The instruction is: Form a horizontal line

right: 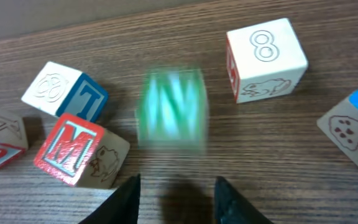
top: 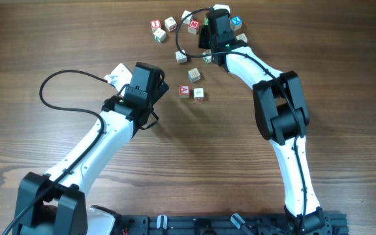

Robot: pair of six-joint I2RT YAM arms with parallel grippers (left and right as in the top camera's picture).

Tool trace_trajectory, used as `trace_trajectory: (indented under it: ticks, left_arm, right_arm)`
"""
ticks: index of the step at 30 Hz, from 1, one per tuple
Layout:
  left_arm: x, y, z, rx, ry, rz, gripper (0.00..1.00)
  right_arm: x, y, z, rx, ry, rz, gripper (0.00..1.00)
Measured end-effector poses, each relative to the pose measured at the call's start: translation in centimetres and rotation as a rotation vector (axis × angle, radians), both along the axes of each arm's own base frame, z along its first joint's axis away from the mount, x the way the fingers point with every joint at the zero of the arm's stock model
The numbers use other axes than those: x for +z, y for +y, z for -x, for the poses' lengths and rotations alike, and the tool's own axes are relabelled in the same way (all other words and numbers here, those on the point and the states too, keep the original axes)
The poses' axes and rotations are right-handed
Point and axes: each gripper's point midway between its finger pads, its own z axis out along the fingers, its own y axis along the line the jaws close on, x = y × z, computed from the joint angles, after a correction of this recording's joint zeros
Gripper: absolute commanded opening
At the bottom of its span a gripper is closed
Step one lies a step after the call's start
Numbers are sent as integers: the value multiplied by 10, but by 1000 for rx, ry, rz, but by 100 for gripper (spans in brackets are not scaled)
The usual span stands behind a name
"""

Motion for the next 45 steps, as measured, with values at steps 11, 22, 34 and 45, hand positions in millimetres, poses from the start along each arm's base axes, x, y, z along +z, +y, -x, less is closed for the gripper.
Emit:
trace_trajectory:
  ticks: [11,22,34,45]
  left_arm:
    - [0,1,0,4,-2,-5,100]
    - [0,1,0,4,-2,-5,100]
    - [0,1,0,4,-2,-6,100]
    - [0,1,0,4,-2,-5,100]
  right_arm:
    - [-5,-3,5,14,40,45,40]
    - [39,14,-1,101,-41,3,79]
    - [83,56,-10,141,-225,-58,80]
    - [46,62,-10,98,-220,-6,77]
